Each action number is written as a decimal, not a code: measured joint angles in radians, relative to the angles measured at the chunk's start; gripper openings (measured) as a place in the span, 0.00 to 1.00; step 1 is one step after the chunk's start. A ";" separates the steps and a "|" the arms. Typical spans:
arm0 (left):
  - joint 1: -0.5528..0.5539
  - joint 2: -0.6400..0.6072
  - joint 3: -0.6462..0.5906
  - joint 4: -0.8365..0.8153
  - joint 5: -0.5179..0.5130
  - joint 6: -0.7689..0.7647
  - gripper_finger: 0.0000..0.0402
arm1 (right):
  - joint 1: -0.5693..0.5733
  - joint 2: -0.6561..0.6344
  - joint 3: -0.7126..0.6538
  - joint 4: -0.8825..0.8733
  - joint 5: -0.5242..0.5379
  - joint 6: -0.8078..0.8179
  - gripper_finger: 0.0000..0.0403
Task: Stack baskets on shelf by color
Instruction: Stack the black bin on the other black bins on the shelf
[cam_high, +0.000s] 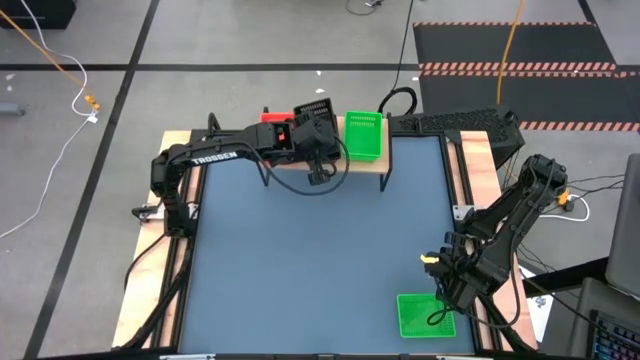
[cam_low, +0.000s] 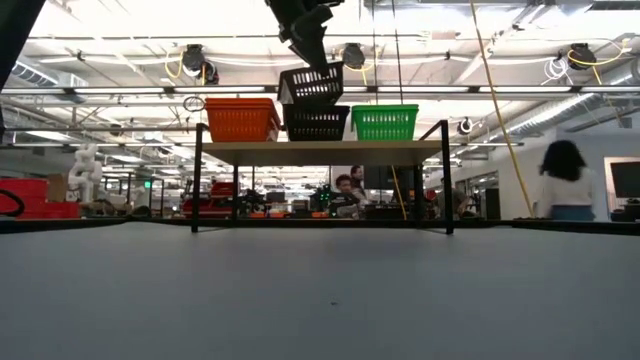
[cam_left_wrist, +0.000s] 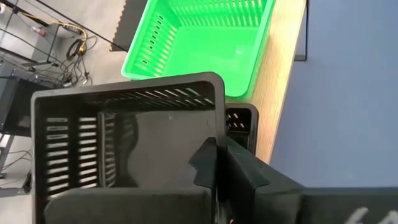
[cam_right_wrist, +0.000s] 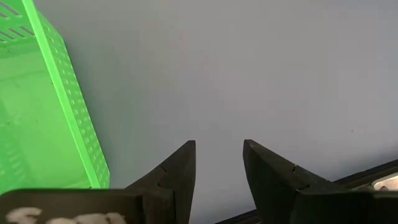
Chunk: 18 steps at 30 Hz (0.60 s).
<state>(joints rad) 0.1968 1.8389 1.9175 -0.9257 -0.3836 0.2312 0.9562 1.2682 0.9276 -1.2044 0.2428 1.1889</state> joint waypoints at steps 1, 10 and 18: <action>0.000 0.000 0.000 0.000 0.000 0.000 0.06 | 0.000 0.000 0.000 0.000 0.000 0.000 0.32; 0.000 0.000 0.000 0.000 0.000 0.002 0.08 | 0.000 0.000 0.000 0.000 0.000 0.000 0.32; 0.000 0.000 0.000 0.000 0.001 0.002 0.03 | 0.000 0.000 0.000 0.001 0.022 0.000 0.32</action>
<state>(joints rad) 0.1969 1.8389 1.9175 -0.9260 -0.3828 0.2329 0.9560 1.2681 0.9279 -1.2037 0.2650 1.1892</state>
